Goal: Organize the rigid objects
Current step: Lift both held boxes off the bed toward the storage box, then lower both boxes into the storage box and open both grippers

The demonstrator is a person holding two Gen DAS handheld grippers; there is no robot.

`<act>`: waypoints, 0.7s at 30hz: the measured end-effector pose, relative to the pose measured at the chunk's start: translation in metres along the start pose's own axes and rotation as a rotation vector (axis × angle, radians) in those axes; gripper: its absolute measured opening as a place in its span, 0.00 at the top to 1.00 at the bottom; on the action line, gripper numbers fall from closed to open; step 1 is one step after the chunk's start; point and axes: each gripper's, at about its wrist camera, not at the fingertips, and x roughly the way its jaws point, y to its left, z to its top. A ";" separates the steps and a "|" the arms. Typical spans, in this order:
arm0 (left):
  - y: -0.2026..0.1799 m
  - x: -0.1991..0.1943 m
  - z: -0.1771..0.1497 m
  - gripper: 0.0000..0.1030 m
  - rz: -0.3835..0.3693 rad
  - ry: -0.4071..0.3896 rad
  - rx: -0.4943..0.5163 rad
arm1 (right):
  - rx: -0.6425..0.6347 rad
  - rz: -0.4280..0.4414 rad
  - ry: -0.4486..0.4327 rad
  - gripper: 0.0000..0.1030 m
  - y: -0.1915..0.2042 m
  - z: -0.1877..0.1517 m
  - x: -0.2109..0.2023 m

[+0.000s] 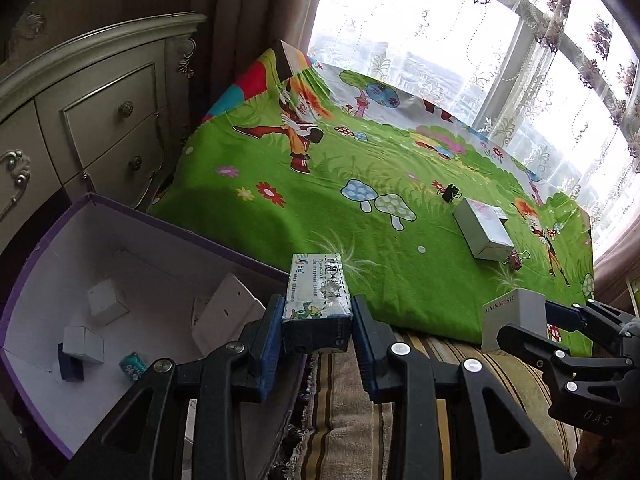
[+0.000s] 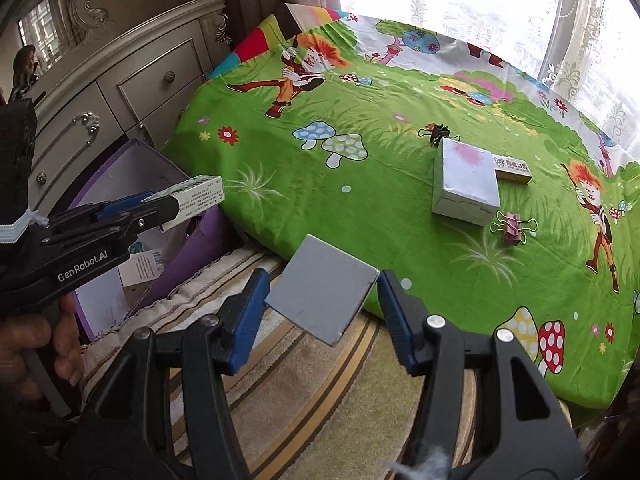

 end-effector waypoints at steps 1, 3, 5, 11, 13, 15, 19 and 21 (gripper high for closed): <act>0.006 -0.002 0.000 0.67 0.016 -0.006 -0.009 | -0.014 0.008 -0.001 0.42 0.007 0.003 0.002; 0.020 -0.005 -0.001 0.67 0.045 -0.013 -0.032 | -0.043 0.028 -0.002 0.42 0.020 0.009 0.005; 0.033 -0.007 -0.002 0.67 0.070 -0.019 -0.059 | -0.072 0.042 -0.001 0.42 0.035 0.015 0.010; 0.064 -0.010 -0.006 0.67 0.149 -0.029 -0.099 | -0.157 0.091 0.003 0.42 0.077 0.025 0.022; 0.072 -0.010 -0.007 0.67 0.173 -0.030 -0.113 | -0.175 0.106 0.009 0.42 0.087 0.027 0.027; 0.078 -0.011 -0.008 0.67 0.198 -0.035 -0.118 | -0.195 0.119 0.012 0.42 0.097 0.029 0.031; 0.090 -0.012 -0.009 0.67 0.233 -0.041 -0.135 | -0.232 0.143 0.013 0.41 0.115 0.032 0.037; 0.095 -0.012 -0.009 0.67 0.251 -0.043 -0.147 | -0.248 0.152 0.015 0.42 0.123 0.032 0.040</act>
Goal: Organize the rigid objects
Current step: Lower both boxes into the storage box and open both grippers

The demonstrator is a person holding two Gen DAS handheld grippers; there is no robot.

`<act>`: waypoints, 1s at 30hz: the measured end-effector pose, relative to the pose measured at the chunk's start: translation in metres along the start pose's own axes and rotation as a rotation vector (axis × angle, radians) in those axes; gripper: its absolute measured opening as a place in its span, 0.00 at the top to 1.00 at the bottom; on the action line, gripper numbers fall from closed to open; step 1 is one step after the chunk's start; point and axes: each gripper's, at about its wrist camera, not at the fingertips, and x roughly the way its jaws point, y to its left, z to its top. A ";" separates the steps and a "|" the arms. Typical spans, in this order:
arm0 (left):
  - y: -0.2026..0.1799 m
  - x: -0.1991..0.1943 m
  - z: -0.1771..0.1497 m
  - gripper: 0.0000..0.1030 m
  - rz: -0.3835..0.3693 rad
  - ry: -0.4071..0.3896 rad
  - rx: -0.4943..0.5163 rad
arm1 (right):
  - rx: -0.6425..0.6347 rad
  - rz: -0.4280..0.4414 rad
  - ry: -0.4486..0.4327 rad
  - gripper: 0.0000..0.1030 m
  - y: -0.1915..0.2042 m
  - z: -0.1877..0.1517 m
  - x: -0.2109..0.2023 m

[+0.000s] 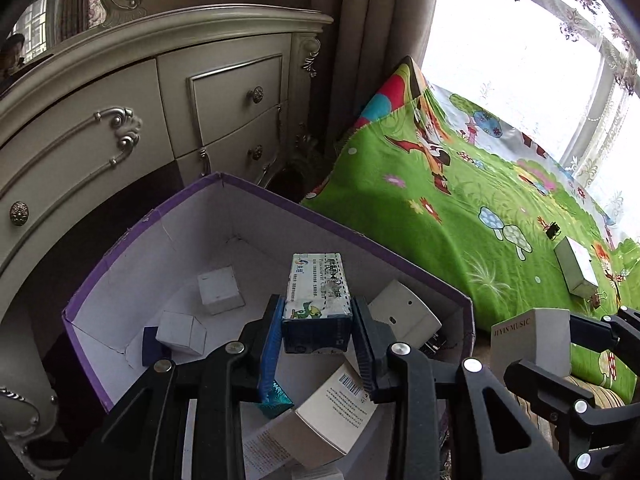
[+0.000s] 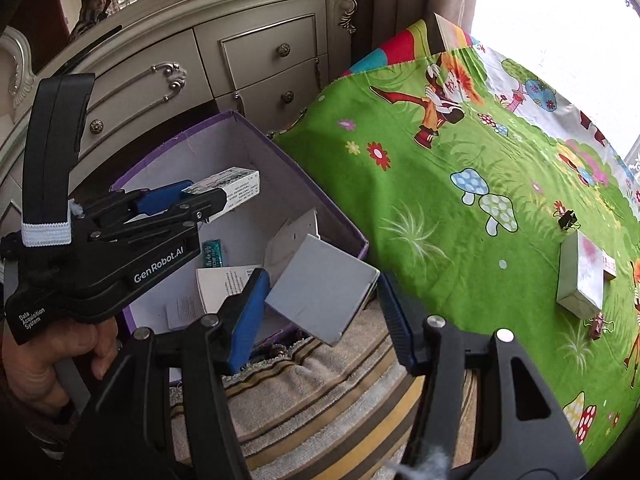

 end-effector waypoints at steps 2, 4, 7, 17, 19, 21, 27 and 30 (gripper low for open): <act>0.006 0.001 0.000 0.67 0.013 -0.001 -0.013 | -0.014 0.012 0.003 0.42 0.006 0.002 0.004; 0.010 0.002 0.000 0.67 0.022 0.000 -0.023 | -0.030 0.022 0.005 0.41 0.013 0.004 0.008; 0.015 0.004 0.000 0.67 0.036 0.002 -0.035 | -0.050 0.036 0.008 0.42 0.023 0.005 0.014; 0.024 0.011 0.000 0.56 0.069 0.027 -0.066 | -0.107 0.078 0.023 0.40 0.043 0.002 0.024; 0.023 0.011 0.000 0.50 0.071 0.025 -0.068 | -0.107 0.071 0.021 0.33 0.042 0.002 0.024; 0.021 0.010 0.000 0.48 0.073 0.024 -0.064 | -0.107 0.073 0.016 0.30 0.041 0.001 0.023; 0.017 0.010 -0.001 0.45 0.064 0.025 -0.058 | -0.098 0.063 0.009 0.28 0.035 0.000 0.018; 0.015 0.011 -0.001 0.45 0.052 0.027 -0.058 | -0.086 0.054 0.004 0.27 0.030 0.000 0.015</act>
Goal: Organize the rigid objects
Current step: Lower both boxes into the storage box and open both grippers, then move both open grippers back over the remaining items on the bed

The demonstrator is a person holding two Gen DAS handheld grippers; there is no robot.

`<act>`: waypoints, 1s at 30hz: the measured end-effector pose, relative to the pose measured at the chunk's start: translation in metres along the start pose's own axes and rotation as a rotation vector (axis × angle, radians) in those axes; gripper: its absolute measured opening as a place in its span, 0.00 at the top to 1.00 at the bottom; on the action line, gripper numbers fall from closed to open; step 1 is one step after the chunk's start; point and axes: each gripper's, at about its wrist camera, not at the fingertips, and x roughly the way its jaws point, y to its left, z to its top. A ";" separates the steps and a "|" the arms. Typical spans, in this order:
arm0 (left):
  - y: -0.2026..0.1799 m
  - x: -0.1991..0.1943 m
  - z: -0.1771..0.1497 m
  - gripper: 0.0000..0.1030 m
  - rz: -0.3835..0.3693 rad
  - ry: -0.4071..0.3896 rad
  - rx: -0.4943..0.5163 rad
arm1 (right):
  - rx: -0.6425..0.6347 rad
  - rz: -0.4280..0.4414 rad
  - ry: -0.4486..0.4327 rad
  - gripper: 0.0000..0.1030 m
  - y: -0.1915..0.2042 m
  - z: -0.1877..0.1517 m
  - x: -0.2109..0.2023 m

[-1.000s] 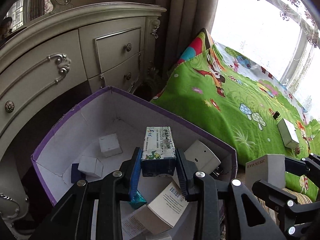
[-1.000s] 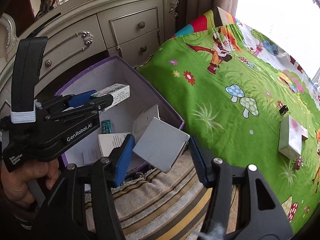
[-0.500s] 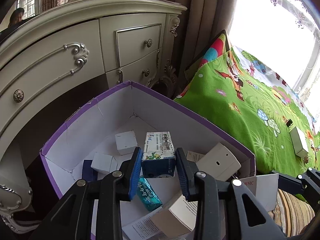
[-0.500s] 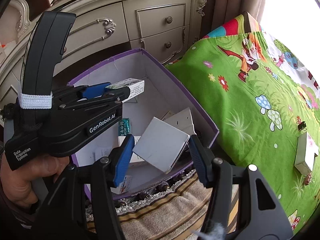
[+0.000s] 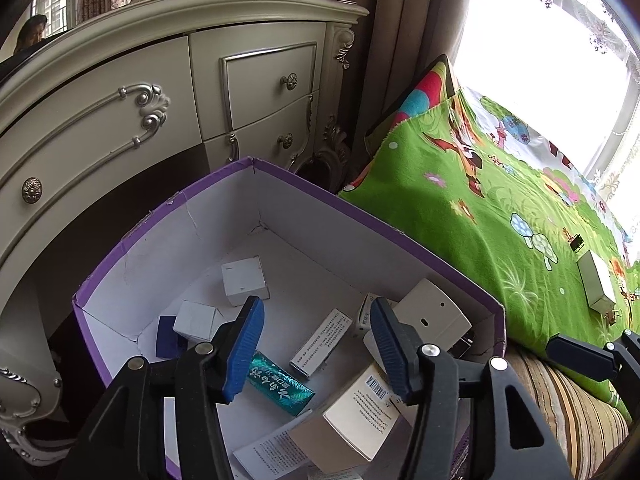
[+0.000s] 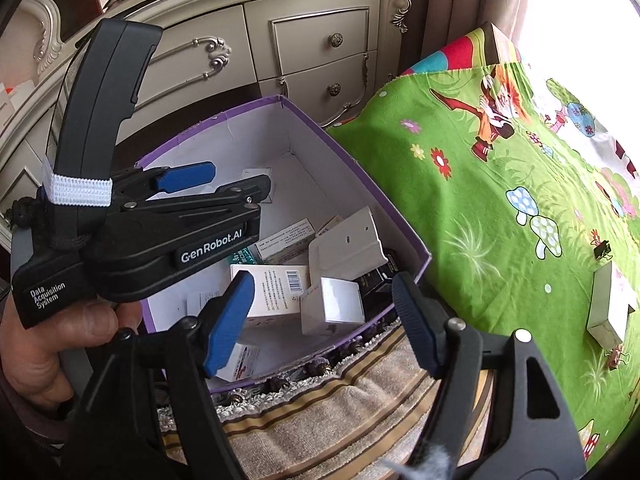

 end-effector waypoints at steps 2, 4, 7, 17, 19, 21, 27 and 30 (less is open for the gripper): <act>-0.001 0.000 0.000 0.45 -0.008 -0.003 -0.001 | 0.005 -0.008 -0.005 0.26 -0.004 0.000 -0.003; -0.003 -0.001 0.000 0.35 -0.016 -0.010 -0.010 | 0.012 -0.019 -0.008 0.24 -0.009 -0.001 -0.005; -0.003 -0.002 0.001 0.30 -0.060 -0.020 -0.047 | 0.023 -0.039 -0.017 0.21 -0.018 -0.004 -0.010; -0.026 -0.004 0.002 0.30 -0.153 -0.026 -0.002 | 0.090 -0.136 -0.037 0.18 -0.056 -0.019 -0.029; -0.028 -0.003 0.001 0.30 -0.175 -0.015 0.009 | 0.095 -0.155 -0.044 0.18 -0.062 -0.023 -0.032; -0.030 -0.003 0.001 0.30 -0.184 -0.008 0.012 | 0.113 -0.159 -0.050 0.18 -0.069 -0.027 -0.036; -0.036 -0.009 0.007 0.30 -0.163 -0.023 0.044 | 0.176 -0.158 -0.056 0.18 -0.091 -0.038 -0.041; -0.037 -0.012 0.013 0.30 -0.185 -0.013 0.022 | 0.210 -0.157 -0.050 0.18 -0.102 -0.044 -0.042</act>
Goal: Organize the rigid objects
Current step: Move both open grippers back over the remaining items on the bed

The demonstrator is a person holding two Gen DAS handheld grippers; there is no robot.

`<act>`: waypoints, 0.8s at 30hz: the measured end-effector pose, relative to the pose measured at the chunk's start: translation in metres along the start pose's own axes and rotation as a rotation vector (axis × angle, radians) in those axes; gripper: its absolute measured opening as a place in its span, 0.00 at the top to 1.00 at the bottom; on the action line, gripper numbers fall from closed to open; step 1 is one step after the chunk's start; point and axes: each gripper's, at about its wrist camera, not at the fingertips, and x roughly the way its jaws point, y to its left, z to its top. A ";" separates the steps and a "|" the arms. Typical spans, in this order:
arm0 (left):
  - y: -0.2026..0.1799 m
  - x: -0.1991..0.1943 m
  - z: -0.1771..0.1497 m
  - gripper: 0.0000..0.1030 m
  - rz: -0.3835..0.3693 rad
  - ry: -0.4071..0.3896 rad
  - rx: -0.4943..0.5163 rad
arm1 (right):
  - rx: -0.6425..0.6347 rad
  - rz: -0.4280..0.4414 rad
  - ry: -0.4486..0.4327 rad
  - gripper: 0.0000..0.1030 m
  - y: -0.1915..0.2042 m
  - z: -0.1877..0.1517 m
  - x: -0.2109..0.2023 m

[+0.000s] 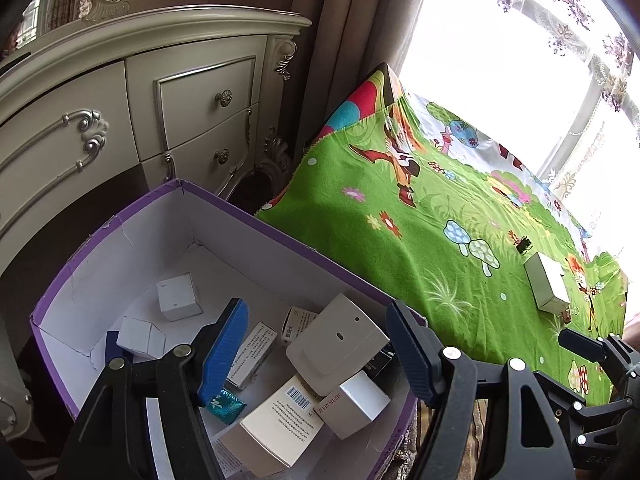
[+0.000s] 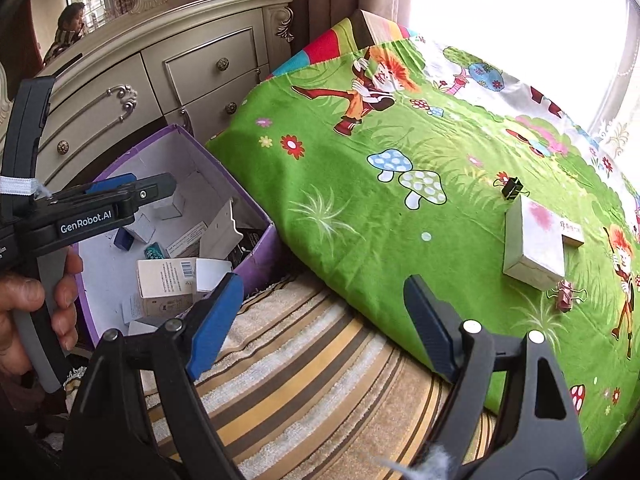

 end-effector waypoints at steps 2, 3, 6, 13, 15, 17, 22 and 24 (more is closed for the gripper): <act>-0.003 0.001 0.004 0.30 -0.033 0.017 -0.028 | 0.016 -0.006 0.000 0.18 -0.008 -0.002 -0.001; -0.005 0.001 0.005 0.30 -0.039 0.020 -0.028 | 0.023 -0.014 0.001 0.18 -0.013 -0.003 -0.002; -0.020 0.004 0.005 0.30 -0.054 0.028 -0.004 | 0.049 -0.038 0.003 0.18 -0.027 -0.006 -0.004; -0.053 0.014 0.000 0.28 -0.097 0.064 0.033 | 0.091 -0.104 0.020 0.18 -0.069 -0.010 -0.008; -0.061 0.016 0.001 0.25 -0.106 0.069 0.039 | 0.092 -0.133 0.015 0.18 -0.083 -0.008 -0.010; -0.069 0.018 0.002 0.22 -0.113 0.070 0.043 | 0.107 -0.156 0.010 0.18 -0.099 -0.006 -0.011; -0.085 0.023 0.003 0.20 -0.124 0.082 0.058 | 0.169 -0.211 0.000 0.18 -0.140 -0.006 -0.009; -0.092 0.025 0.004 0.20 -0.127 0.087 0.065 | 0.195 -0.238 -0.003 0.18 -0.156 -0.009 -0.008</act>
